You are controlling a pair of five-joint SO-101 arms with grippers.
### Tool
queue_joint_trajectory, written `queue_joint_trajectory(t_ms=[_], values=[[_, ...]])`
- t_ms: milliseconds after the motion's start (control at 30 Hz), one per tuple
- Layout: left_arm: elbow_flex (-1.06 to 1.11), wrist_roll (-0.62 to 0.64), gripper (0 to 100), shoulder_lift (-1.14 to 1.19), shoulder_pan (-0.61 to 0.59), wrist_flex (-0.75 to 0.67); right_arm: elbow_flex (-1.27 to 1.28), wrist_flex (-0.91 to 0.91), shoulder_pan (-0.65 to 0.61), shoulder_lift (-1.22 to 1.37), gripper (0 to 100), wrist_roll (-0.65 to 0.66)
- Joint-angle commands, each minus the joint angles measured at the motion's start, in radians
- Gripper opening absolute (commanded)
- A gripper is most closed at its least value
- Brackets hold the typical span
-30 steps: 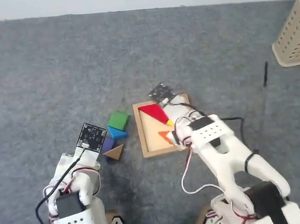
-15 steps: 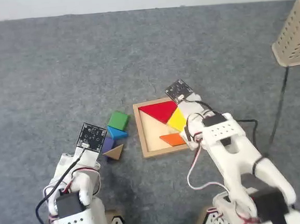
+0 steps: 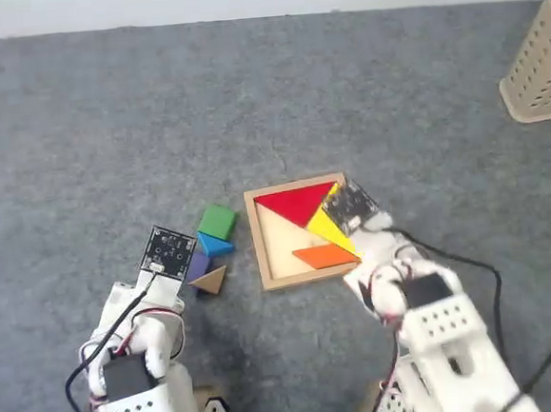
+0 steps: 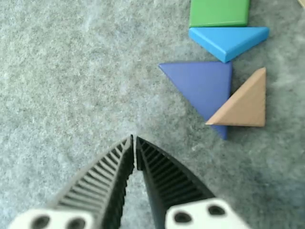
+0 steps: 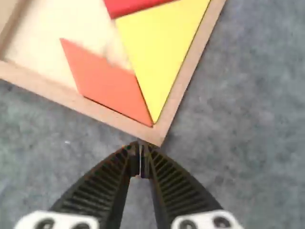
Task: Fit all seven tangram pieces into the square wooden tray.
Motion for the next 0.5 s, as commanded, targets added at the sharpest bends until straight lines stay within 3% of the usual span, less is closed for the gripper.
queue_joint_trajectory(t_ms=[0, 200, 467], values=[[-0.004, -0.011, 1, -0.012, -0.002, 0.003, 0.078, 0.013, 0.03, -0.168, 0.6, 0.014], [-0.004, -0.011, 1, -0.012, -0.003, 0.003, 0.149, 0.107, 0.191, -0.398, 0.6, 0.014], [-0.004, -0.011, 1, -0.012, -0.005, 0.003, 0.279, 0.259, 0.246, -0.684, 0.6, 0.014]])
